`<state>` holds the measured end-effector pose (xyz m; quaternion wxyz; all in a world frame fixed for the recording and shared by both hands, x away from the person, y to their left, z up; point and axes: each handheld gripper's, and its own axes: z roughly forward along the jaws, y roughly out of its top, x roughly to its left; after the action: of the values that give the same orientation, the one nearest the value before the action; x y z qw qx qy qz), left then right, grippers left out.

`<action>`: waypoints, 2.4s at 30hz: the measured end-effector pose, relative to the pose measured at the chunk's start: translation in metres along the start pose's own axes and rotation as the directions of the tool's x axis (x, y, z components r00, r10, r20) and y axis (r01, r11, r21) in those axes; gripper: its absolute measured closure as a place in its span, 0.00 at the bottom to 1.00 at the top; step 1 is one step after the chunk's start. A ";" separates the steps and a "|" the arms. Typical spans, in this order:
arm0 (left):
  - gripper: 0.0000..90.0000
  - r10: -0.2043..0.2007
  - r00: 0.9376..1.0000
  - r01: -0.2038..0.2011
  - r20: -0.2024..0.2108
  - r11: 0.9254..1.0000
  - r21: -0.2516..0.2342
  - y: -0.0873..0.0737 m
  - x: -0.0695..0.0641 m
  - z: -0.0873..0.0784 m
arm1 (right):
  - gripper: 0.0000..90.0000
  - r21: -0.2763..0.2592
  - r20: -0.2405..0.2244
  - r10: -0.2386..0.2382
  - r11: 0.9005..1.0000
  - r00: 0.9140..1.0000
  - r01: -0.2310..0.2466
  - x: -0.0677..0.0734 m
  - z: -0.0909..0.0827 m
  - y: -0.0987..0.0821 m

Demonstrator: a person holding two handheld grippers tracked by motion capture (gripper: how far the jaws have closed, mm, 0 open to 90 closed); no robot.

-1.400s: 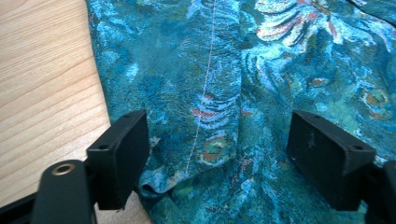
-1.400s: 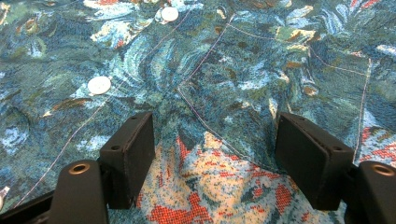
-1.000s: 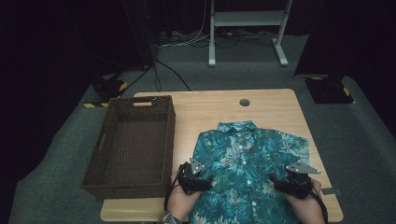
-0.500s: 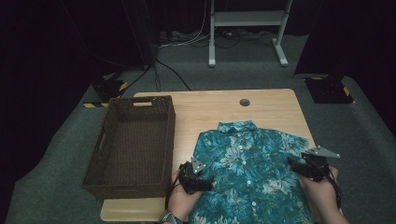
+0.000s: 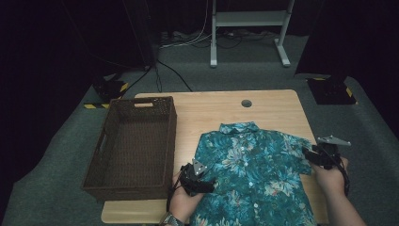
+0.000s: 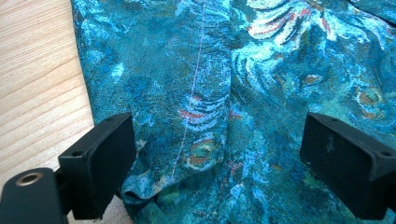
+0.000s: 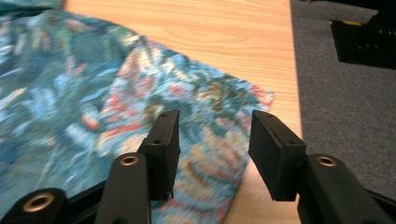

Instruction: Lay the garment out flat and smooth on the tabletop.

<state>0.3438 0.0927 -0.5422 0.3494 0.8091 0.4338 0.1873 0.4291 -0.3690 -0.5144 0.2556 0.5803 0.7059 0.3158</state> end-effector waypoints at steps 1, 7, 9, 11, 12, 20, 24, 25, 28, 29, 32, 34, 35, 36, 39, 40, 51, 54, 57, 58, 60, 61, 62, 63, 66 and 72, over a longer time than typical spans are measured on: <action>0.12 0.001 1.000 -0.001 0.000 1.000 0.000 0.000 0.000 0.000 | 0.62 0.004 0.002 0.017 1.000 1.000 -0.017 -0.003 0.002 0.002; 0.11 0.005 1.000 -0.005 -0.001 1.000 -0.003 0.000 0.000 0.000 | 0.63 0.038 0.039 0.044 0.998 0.998 -0.046 -0.016 0.015 0.008; 0.11 0.006 1.000 -0.006 -0.001 1.000 -0.004 -0.001 0.000 0.000 | 0.64 0.040 0.039 0.053 0.998 0.998 -0.055 -0.017 0.018 0.009; 0.11 0.006 1.000 -0.006 -0.001 1.000 -0.003 -0.001 0.000 0.000 | 0.64 0.044 0.038 0.059 0.997 0.998 -0.061 -0.016 0.021 0.009; 0.11 0.006 1.000 -0.006 -0.001 1.000 -0.003 -0.001 0.000 0.000 | 0.65 0.046 0.039 0.058 0.997 0.998 -0.059 -0.016 0.023 0.010; 0.11 0.007 1.000 -0.007 -0.001 1.000 -0.003 -0.001 0.000 0.000 | 0.81 0.069 0.049 0.027 0.997 0.998 -0.030 -0.011 0.026 0.008; 0.11 0.004 1.000 -0.004 -0.002 1.000 -0.001 -0.001 -0.001 0.000 | 0.94 0.063 0.049 0.009 0.998 0.999 -0.013 -0.005 0.026 0.007; 0.11 0.005 1.000 -0.005 -0.002 1.000 -0.001 -0.001 -0.001 -0.001 | 0.96 0.061 0.053 0.004 0.998 0.999 -0.008 -0.003 0.026 0.007; 0.11 0.004 1.000 -0.004 -0.001 1.000 -0.002 -0.001 -0.001 -0.001 | 0.97 0.048 0.052 0.015 0.999 0.999 -0.017 -0.002 0.025 0.007; 0.11 0.004 1.000 -0.004 -0.001 1.000 -0.002 -0.001 -0.001 -0.001 | 0.97 0.042 0.050 0.020 0.999 0.999 -0.022 -0.002 0.024 0.007; 0.11 0.005 1.000 -0.005 0.000 1.000 -0.002 -0.001 -0.001 -0.001 | 0.97 0.029 0.049 0.015 0.999 0.999 -0.016 -0.002 0.019 0.008; 0.10 0.009 1.000 -0.009 0.002 1.000 0.000 -0.001 -0.001 -0.001 | 0.97 0.019 0.049 0.015 1.000 0.999 -0.016 -0.002 0.015 0.009; 0.10 0.009 1.000 -0.009 0.002 1.000 0.000 -0.001 -0.001 -0.001 | 0.97 0.012 0.049 0.011 1.000 0.999 -0.012 -0.001 0.013 0.010; 0.10 0.009 1.000 -0.009 0.002 1.000 0.000 -0.001 -0.001 -0.001 | 0.97 0.006 0.049 0.010 1.000 0.999 -0.010 -0.001 0.011 0.011; 0.10 0.009 1.000 -0.009 0.001 1.000 0.000 -0.001 -0.001 -0.001 | 0.97 -0.013 0.049 0.009 1.000 0.999 -0.008 0.001 0.007 0.014; 0.10 0.009 1.000 -0.009 0.001 1.000 0.000 -0.001 -0.001 -0.001 | 0.97 -0.018 0.047 0.004 1.000 0.999 -0.003 0.002 0.006 0.015; 0.10 0.009 1.000 -0.009 0.002 1.000 0.000 -0.001 -0.001 0.000 | 0.97 -0.052 0.049 -0.022 0.998 0.999 0.024 0.018 -0.011 0.023; 0.08 0.010 1.000 -0.010 0.005 1.000 0.004 -0.001 -0.002 0.000 | 0.97 -0.051 0.045 -0.030 0.998 0.999 0.032 0.027 -0.013 0.024; 0.08 0.014 1.000 -0.014 0.006 1.000 0.004 0.000 -0.002 0.000 | 0.97 -0.049 0.040 -0.047 0.998 0.998 0.049 0.036 -0.017 0.026; 0.07 0.016 1.000 -0.016 0.006 1.000 0.006 0.000 -0.002 0.000 | 0.97 -0.050 0.037 -0.049 0.997 0.998 0.051 0.039 -0.018 0.026; 0.06 0.011 1.000 -0.011 0.006 1.000 0.009 0.000 -0.002 0.001 | 0.97 -0.052 0.034 -0.061 0.997 0.998 0.062 0.045 -0.021 0.028; 0.06 0.010 1.000 -0.010 0.007 1.000 0.010 0.000 -0.002 0.001 | 0.97 -0.054 0.031 -0.066 0.996 0.997 0.067 0.047 -0.023 0.029; 0.06 0.009 1.000 -0.009 0.008 1.000 0.010 0.000 -0.002 0.001 | 0.97 -0.056 0.031 -0.070 0.996 0.997 0.072 0.050 -0.024 0.030; 0.05 0.010 1.000 -0.010 0.007 1.000 0.011 0.000 -0.002 0.001 | 0.97 -0.056 0.028 -0.070 0.996 0.997 0.072 0.053 -0.025 0.031; 0.05 0.010 1.000 -0.010 0.005 1.000 0.011 0.000 -0.002 0.001 | 0.97 -0.056 0.020 -0.078 0.995 0.997 0.079 0.060 -0.027 0.033; 0.04 0.011 1.000 -0.011 0.005 1.000 0.013 0.000 -0.002 0.001 | 0.97 -0.047 0.001 -0.096 0.994 0.995 0.096 0.076 -0.021 0.035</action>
<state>0.3431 0.0903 -0.5429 0.3441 0.8143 0.4296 0.1842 0.4221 -0.2933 -0.4741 0.2836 0.5391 0.7256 0.3202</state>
